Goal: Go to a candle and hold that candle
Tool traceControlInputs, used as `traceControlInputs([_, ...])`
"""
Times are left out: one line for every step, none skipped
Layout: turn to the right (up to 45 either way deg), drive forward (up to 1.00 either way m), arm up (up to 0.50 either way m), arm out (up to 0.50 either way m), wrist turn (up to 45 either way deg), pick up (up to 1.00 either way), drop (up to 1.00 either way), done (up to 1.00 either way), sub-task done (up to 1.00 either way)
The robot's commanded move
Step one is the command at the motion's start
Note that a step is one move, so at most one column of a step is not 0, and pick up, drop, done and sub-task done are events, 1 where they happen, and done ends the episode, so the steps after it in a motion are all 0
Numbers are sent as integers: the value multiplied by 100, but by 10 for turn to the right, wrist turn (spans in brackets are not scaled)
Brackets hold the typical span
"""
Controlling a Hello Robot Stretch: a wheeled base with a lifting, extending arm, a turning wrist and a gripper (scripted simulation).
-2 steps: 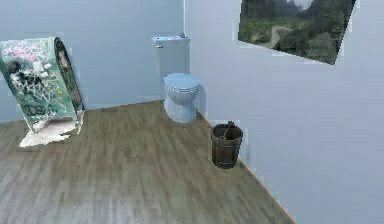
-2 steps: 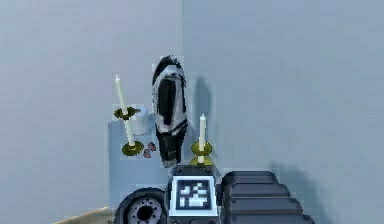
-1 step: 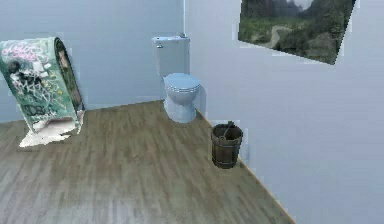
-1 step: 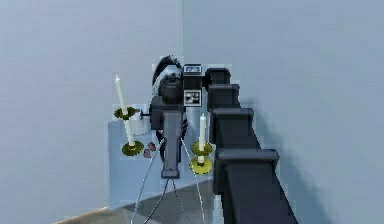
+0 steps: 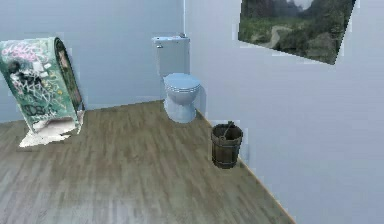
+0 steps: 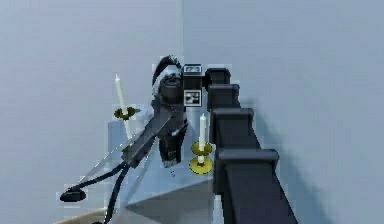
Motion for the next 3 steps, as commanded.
traceControlInputs([0, 0, 0, 0, 450, 0, 0, 0, 0])
traceControlInputs([0, 0, 0, 0, 450, 0, 0, 0, 0])
traceControlInputs([0, 0, 0, 0, 450, 0, 0, 0, 0])
